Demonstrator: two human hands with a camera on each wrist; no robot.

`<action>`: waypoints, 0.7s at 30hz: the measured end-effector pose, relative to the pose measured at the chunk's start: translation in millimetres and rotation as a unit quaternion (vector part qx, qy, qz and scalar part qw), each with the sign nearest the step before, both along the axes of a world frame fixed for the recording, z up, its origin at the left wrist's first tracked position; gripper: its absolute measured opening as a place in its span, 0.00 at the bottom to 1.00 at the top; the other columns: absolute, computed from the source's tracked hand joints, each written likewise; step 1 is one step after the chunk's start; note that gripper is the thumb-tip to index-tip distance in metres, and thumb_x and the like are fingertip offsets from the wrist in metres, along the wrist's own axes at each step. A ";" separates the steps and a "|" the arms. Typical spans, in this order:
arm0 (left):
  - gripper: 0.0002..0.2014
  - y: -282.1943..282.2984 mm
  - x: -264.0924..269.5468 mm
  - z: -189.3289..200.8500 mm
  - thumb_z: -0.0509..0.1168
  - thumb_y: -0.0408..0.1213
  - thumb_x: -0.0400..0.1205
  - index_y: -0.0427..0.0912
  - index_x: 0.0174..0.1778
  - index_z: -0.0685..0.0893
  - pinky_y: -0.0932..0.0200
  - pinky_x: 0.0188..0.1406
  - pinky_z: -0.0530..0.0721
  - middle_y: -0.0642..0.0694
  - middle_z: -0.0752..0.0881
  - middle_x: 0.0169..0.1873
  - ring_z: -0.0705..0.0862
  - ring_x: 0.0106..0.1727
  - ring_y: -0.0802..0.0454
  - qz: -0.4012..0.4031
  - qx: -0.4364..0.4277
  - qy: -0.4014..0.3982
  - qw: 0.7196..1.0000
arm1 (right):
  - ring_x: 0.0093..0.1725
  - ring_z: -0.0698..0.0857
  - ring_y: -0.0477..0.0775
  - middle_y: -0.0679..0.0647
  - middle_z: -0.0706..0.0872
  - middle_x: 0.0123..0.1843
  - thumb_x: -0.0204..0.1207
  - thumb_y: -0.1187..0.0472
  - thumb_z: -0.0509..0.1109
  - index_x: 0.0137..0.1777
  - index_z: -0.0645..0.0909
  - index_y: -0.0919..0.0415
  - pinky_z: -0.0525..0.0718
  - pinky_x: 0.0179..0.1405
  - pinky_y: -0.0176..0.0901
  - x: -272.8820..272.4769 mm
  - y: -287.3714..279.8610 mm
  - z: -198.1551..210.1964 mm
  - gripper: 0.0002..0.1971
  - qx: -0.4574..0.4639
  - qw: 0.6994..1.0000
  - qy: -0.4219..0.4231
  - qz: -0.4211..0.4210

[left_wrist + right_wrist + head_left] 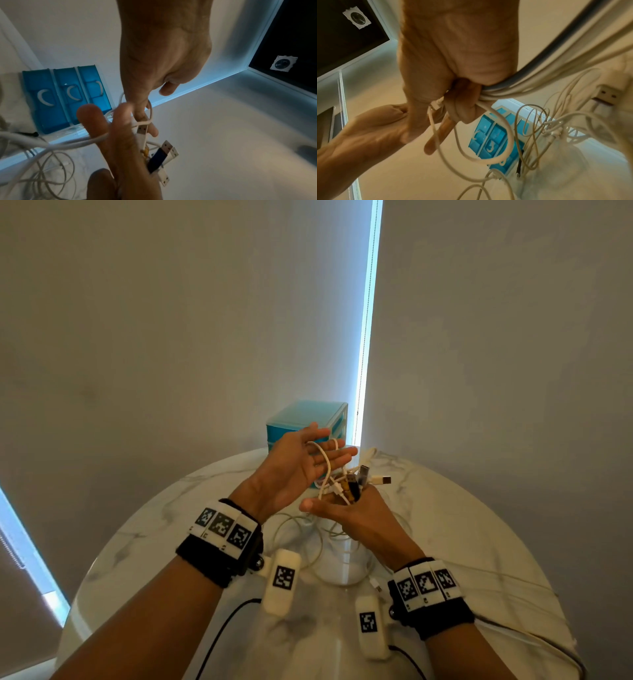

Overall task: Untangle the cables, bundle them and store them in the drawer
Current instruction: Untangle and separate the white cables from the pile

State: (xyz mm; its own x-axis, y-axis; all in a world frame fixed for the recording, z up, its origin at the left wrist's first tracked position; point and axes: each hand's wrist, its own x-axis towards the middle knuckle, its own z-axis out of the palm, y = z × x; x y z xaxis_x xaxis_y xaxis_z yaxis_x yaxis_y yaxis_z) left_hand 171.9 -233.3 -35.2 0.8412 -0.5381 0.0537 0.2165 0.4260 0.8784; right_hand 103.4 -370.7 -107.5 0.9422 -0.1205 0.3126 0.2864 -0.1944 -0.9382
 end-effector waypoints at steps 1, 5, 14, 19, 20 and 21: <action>0.19 0.3 1.7 1.0 0.59 0.42 0.95 0.31 0.74 0.77 0.41 0.72 0.88 0.28 0.89 0.66 0.92 0.64 0.33 -0.005 0.004 -0.006 1.000 | 0.48 0.96 0.48 0.53 0.97 0.43 0.75 0.61 0.88 0.54 0.91 0.67 0.88 0.51 0.33 0.4 -2.7 0.1 0.13 0.006 1.000 -0.002 0.000; 0.22 21.1 13.1 6.0 0.60 0.47 0.94 0.33 0.76 0.79 0.44 0.66 0.91 0.33 0.93 0.62 0.94 0.61 0.39 0.008 0.137 -0.102 0.985 | 0.53 0.97 0.58 0.61 0.97 0.46 0.80 0.60 0.83 0.52 0.90 0.67 0.91 0.62 0.50 -2.1 -20.2 1.5 0.10 0.048 0.998 -0.020 -0.020; 0.15 54.4 25.2 -50.5 0.61 0.50 0.94 0.44 0.69 0.85 0.44 0.55 0.95 0.45 0.95 0.57 0.96 0.54 0.44 -0.099 0.457 -0.192 0.863 | 0.22 0.63 0.47 0.67 0.95 0.52 0.82 0.55 0.80 0.45 0.90 0.59 0.58 0.21 0.40 -6.7 -50.0 9.9 0.09 0.118 0.992 0.043 -0.024; 0.15 51.1 28.2 -74.0 0.64 0.45 0.94 0.47 0.75 0.80 0.60 0.39 0.92 0.48 0.86 0.58 0.90 0.44 0.61 -0.165 0.518 -0.237 0.805 | 0.19 0.61 0.42 0.63 0.92 0.44 0.79 0.60 0.77 0.45 0.86 0.61 0.54 0.19 0.37 -20.8 -55.4 27.8 0.05 0.197 0.973 0.057 0.102; 0.16 50.1 29.5 -72.7 0.64 0.45 0.93 0.45 0.75 0.80 0.60 0.39 0.92 0.48 0.86 0.55 0.90 0.44 0.60 -0.168 0.523 -0.244 0.799 | 0.20 0.61 0.42 0.63 0.92 0.44 0.80 0.60 0.77 0.45 0.86 0.61 0.54 0.20 0.38 -22.6 -56.3 28.6 0.05 0.184 0.974 0.067 0.116; 0.15 49.0 30.8 -70.8 0.64 0.45 0.93 0.44 0.74 0.81 0.59 0.40 0.93 0.48 0.86 0.54 0.90 0.46 0.57 -0.173 0.531 -0.247 0.792 | 0.20 0.61 0.42 0.63 0.92 0.45 0.80 0.59 0.78 0.46 0.86 0.60 0.54 0.20 0.38 -23.7 -57.3 29.0 0.06 0.158 0.977 0.082 0.120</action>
